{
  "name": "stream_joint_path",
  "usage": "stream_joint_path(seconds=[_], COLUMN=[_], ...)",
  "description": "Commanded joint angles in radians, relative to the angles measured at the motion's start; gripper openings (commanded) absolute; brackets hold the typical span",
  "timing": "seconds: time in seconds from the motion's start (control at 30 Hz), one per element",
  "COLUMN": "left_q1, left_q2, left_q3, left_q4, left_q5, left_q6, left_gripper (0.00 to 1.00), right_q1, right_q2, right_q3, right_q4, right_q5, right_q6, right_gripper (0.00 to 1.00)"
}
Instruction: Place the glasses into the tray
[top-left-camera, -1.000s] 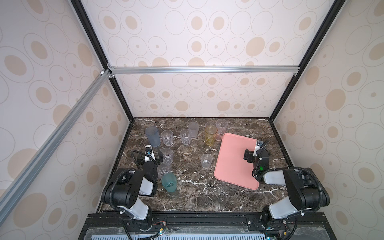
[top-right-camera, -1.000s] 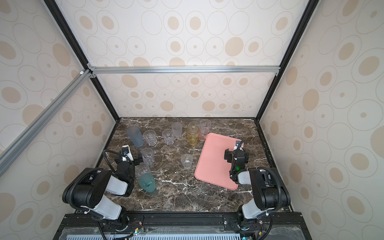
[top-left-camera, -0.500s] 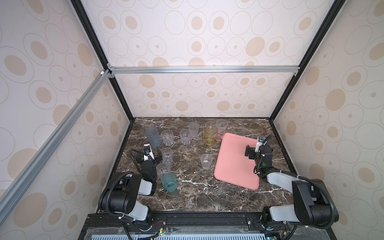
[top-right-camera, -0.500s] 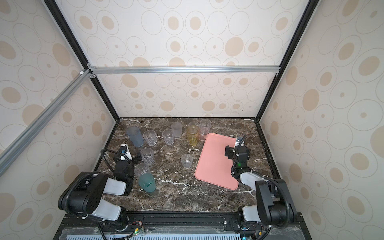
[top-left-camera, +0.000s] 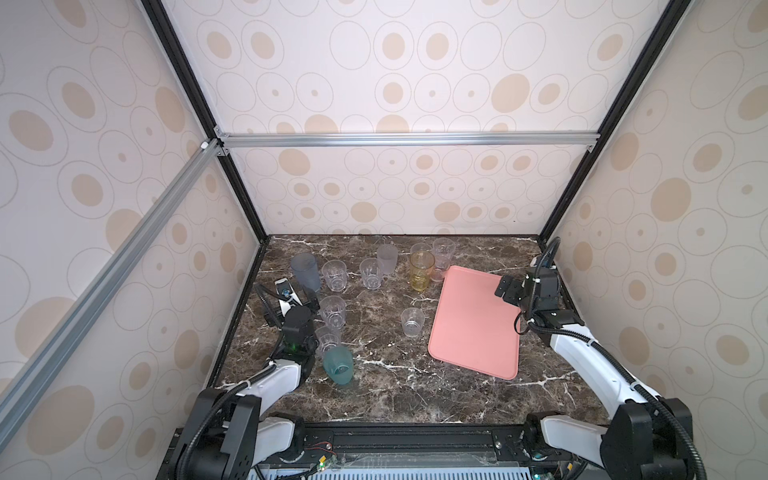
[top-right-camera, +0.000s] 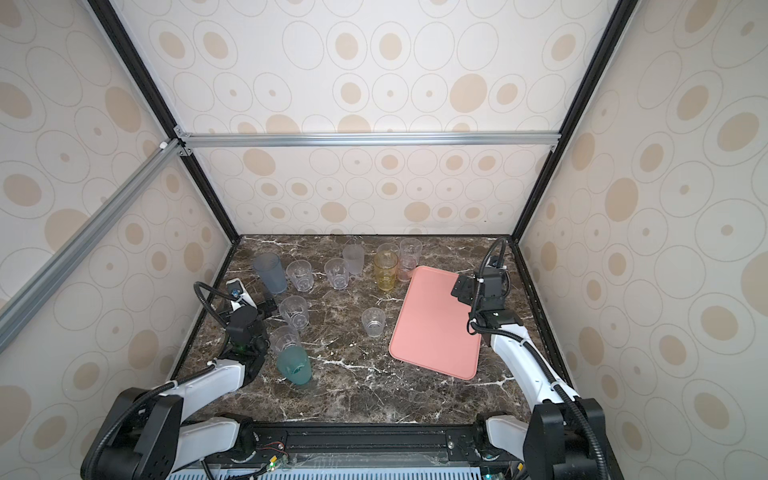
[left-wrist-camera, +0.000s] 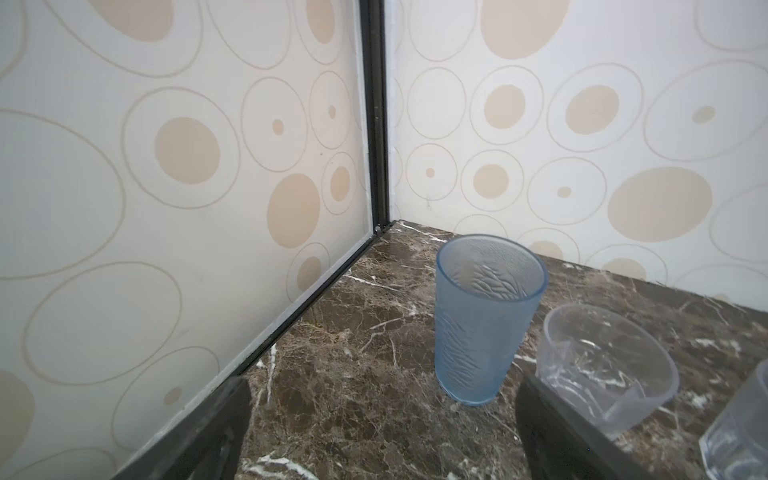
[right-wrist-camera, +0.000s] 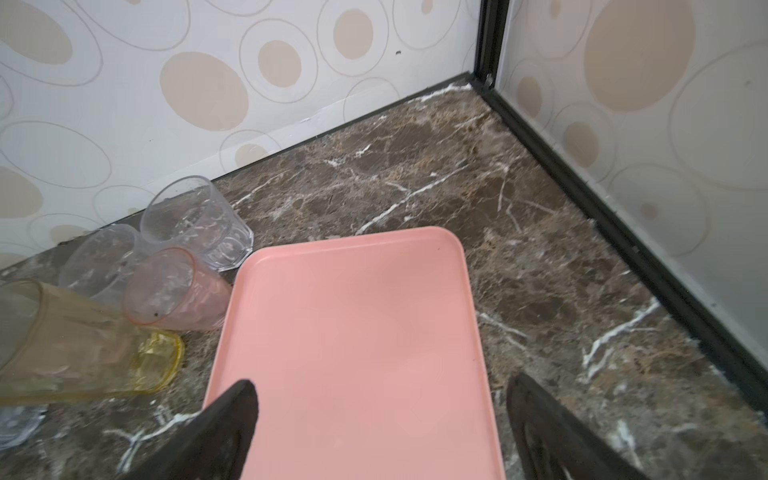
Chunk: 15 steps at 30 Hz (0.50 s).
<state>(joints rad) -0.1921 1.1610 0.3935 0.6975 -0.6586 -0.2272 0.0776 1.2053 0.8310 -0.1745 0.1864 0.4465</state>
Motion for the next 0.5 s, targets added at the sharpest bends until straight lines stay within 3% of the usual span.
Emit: stream_joint_path(seconds=[0.0,0.07,0.1,0.17,0.23,0.3,0.47], left_q1=[-0.004,-0.003,0.000,0.004,-0.017,-0.075,-0.240], left_q2=[-0.058,-0.085,-0.103,-0.146,-0.132,-0.080,-0.071], left_q3=[0.135,0.222,0.245,0.267,0.352,0.461,0.486], left_q4=[-0.406,-0.575,-0.593,-0.558,-0.685,-0.823,-0.849], left_q5=[-0.065,-0.020,0.049,0.252,0.226,0.189,0.214], left_q6=[-0.235,-0.332,-0.319,-0.178,-0.184,-0.149,-0.180], left_gripper=[0.99,0.99,0.99,0.97,0.87,0.87,0.87], right_q1=[-0.024,-0.074,-0.102,-0.170,-0.221,-0.237,-0.245], right_q2=[0.054,0.094,0.108,0.141,0.177,0.202,0.230], right_q3=[0.055,0.083,0.083,0.079,0.086,0.088,0.072], right_q4=[-0.279,-0.346,-0.360,-0.393,-0.435,-0.455,-0.488], right_q5=[-0.149,-0.226,-0.260,-0.327,-0.347,-0.340,-0.226], right_q6=[0.126,0.120,0.123,0.130,0.118,0.113,0.113], right_gripper=[0.92,0.88,0.85,0.78,0.70,0.59,0.48])
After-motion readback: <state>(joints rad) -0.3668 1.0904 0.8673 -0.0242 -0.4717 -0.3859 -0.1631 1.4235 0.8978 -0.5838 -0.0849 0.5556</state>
